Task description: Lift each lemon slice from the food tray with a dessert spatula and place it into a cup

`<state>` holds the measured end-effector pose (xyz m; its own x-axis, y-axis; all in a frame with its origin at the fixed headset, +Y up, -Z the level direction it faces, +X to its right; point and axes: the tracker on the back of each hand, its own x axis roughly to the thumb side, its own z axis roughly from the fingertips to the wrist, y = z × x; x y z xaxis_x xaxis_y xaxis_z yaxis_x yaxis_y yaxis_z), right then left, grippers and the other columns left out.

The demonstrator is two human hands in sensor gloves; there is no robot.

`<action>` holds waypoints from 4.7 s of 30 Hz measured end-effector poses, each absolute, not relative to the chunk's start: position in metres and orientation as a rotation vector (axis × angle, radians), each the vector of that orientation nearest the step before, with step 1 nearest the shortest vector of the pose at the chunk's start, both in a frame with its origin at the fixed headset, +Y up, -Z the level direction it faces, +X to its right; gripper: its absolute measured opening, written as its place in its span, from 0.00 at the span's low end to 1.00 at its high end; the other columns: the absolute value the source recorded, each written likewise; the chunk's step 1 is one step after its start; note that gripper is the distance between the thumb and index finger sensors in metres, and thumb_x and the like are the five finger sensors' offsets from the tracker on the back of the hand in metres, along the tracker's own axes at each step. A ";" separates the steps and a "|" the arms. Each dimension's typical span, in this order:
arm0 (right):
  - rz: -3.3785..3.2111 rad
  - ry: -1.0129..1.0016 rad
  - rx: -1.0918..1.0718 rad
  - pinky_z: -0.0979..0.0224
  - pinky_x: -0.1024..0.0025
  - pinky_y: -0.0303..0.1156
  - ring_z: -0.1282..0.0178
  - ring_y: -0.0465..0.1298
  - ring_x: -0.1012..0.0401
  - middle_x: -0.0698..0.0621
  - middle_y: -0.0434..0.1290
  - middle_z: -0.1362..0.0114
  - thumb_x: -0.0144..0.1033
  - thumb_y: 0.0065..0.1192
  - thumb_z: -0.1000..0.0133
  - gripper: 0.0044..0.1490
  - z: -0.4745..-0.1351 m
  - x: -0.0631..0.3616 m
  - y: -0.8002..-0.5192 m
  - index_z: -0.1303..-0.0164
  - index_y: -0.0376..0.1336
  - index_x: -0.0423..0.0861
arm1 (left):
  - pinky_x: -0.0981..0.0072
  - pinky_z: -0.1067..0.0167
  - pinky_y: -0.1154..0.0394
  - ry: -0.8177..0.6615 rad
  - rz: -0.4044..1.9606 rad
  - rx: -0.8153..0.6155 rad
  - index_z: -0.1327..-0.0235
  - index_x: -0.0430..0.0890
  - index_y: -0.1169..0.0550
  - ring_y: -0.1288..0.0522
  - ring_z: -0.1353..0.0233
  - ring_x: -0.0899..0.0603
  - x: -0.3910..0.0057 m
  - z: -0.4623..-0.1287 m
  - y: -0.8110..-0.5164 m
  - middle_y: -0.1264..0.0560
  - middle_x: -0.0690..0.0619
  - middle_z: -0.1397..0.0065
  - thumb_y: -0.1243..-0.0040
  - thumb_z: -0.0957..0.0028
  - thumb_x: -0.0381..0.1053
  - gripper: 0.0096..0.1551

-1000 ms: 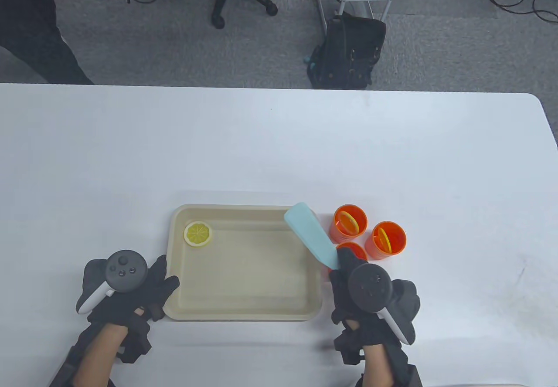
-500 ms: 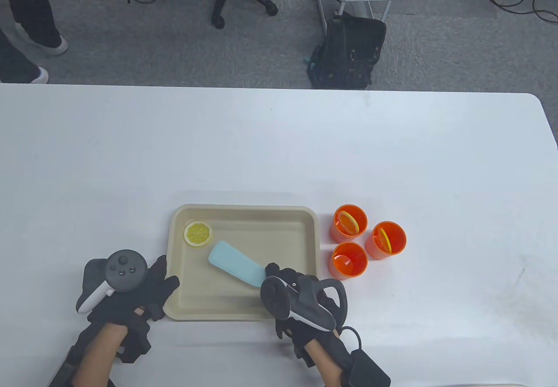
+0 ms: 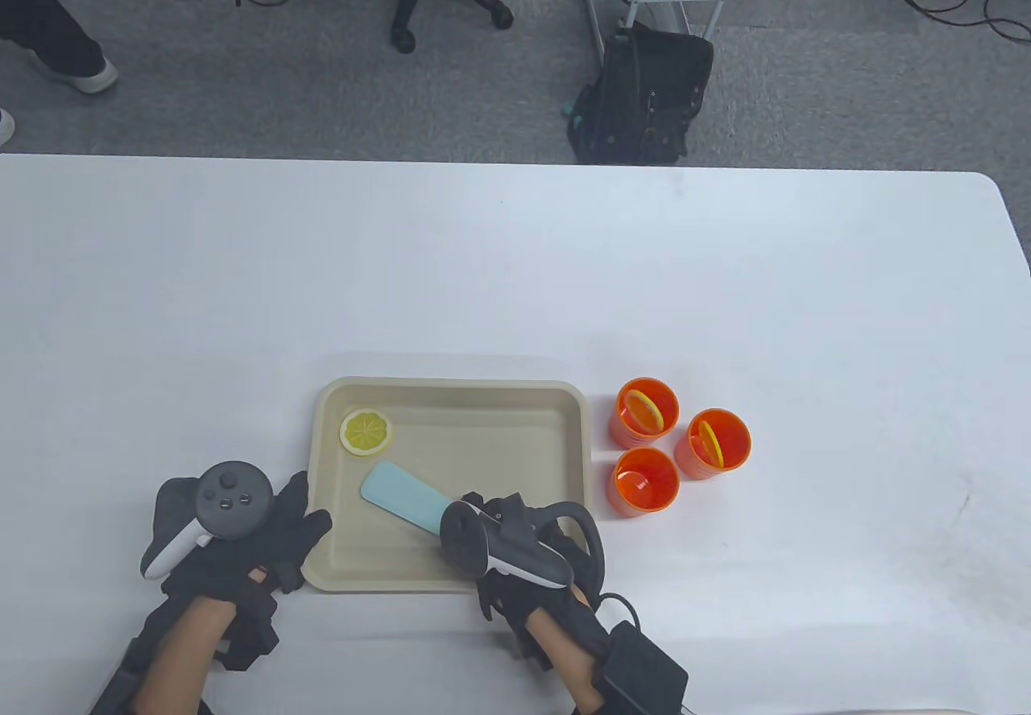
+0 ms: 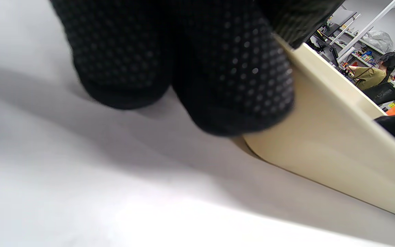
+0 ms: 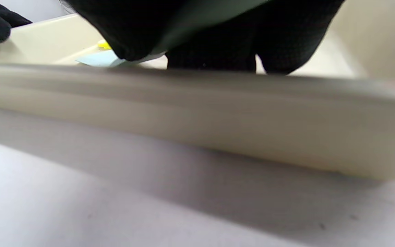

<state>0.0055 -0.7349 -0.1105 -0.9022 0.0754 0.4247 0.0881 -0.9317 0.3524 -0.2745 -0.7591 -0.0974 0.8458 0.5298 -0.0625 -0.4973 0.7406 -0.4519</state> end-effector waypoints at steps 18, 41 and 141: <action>-2.998 -0.529 -0.565 0.31 0.50 0.76 0.52 0.85 0.61 0.43 0.75 0.34 0.42 0.59 0.41 0.40 -0.120 -0.012 -0.740 0.21 0.56 0.39 | 0.62 0.61 0.12 -0.074 0.557 -0.475 0.23 0.30 0.41 0.12 0.66 0.57 -0.274 -0.097 -0.759 0.17 0.51 0.52 0.43 0.39 0.59 0.45; -3.113 -0.481 -0.480 0.30 0.50 0.75 0.52 0.84 0.61 0.44 0.75 0.35 0.42 0.61 0.42 0.39 -0.130 -0.027 -0.734 0.21 0.57 0.40 | 0.62 0.61 0.12 -0.074 0.562 -0.482 0.23 0.30 0.41 0.12 0.66 0.58 -0.274 -0.098 -0.759 0.17 0.52 0.52 0.43 0.39 0.59 0.45; -3.357 -0.471 -0.193 0.29 0.46 0.74 0.53 0.84 0.60 0.43 0.77 0.38 0.44 0.65 0.41 0.40 -0.097 0.118 -0.671 0.22 0.58 0.39 | 0.63 0.61 0.12 -0.059 0.568 -0.482 0.23 0.30 0.41 0.12 0.66 0.58 -0.274 -0.094 -0.760 0.17 0.52 0.52 0.44 0.39 0.59 0.45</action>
<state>0.1184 -0.6707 -0.0971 -0.9617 0.2636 0.0757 -0.2325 -0.9301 0.2845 -0.2736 -0.7602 -0.0942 0.8445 0.5299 -0.0774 -0.5030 0.7352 -0.4544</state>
